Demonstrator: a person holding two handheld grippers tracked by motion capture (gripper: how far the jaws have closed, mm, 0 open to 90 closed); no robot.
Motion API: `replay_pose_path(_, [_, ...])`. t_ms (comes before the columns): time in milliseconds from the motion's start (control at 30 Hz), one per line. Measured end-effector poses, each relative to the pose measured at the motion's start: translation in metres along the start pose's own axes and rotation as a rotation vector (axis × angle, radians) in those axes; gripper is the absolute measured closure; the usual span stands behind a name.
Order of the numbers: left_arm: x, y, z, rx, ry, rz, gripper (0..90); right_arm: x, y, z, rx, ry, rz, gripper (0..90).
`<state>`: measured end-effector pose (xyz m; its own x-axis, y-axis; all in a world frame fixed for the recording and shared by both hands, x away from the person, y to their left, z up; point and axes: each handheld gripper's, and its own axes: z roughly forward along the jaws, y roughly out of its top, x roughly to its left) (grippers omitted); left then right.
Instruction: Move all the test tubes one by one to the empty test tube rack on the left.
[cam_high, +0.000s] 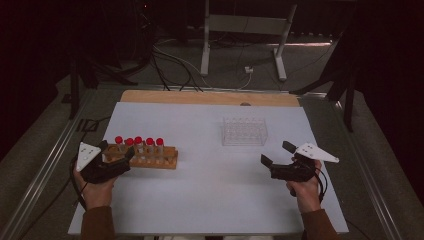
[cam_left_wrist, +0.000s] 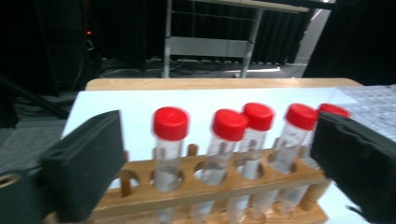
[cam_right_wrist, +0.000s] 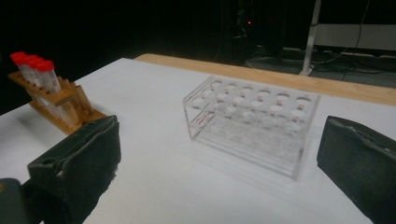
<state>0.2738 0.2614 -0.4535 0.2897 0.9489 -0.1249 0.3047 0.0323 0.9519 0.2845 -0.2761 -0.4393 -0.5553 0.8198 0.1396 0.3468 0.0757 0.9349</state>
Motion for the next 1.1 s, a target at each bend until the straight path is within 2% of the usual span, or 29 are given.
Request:
replay_pose_path(133, [-0.005, 0.004, -0.004, -0.016, -0.023, 0.004, 0.6, 0.002, -0.009, -0.002, -0.006, -0.003, 0.002, 0.0])
replay_pose_path(333, [-0.011, 0.009, -0.012, -0.021, -0.025, 0.038, 0.6, -0.003, -0.019, -0.008, -0.015, -0.010, -0.004, 0.0])
replay_pose_path(467, [-0.012, 0.006, -0.014, -0.003, -0.021, 0.053, 0.5, -0.006, -0.023, -0.013, -0.030, -0.024, -0.006, 0.0])
replay_pose_path(633, [-0.013, -0.001, -0.017, -0.006, -0.047, 0.033, 0.5, -0.007, -0.025, -0.017, -0.042, -0.030, -0.008, 0.0])
replay_pose_path(733, [-0.013, -0.006, -0.019, -0.003, -0.045, 0.025, 0.4, -0.005, -0.026, -0.017, -0.041, -0.034, -0.007, 0.0])
replay_pose_path(800, [-0.014, -0.008, -0.022, -0.020, -0.042, 0.018, 0.5, -0.004, -0.026, -0.018, -0.038, -0.039, -0.016, 0.0])
replay_pose_path(900, [-0.017, -0.008, -0.023, -0.026, -0.036, 0.036, 0.5, -0.002, -0.026, -0.018, -0.036, -0.050, -0.035, 0.0])
replay_pose_path(1100, [-0.021, -0.011, -0.020, -0.011, -0.035, 0.058, 0.5, -0.005, -0.028, -0.017, -0.020, -0.069, -0.029, 0.0])
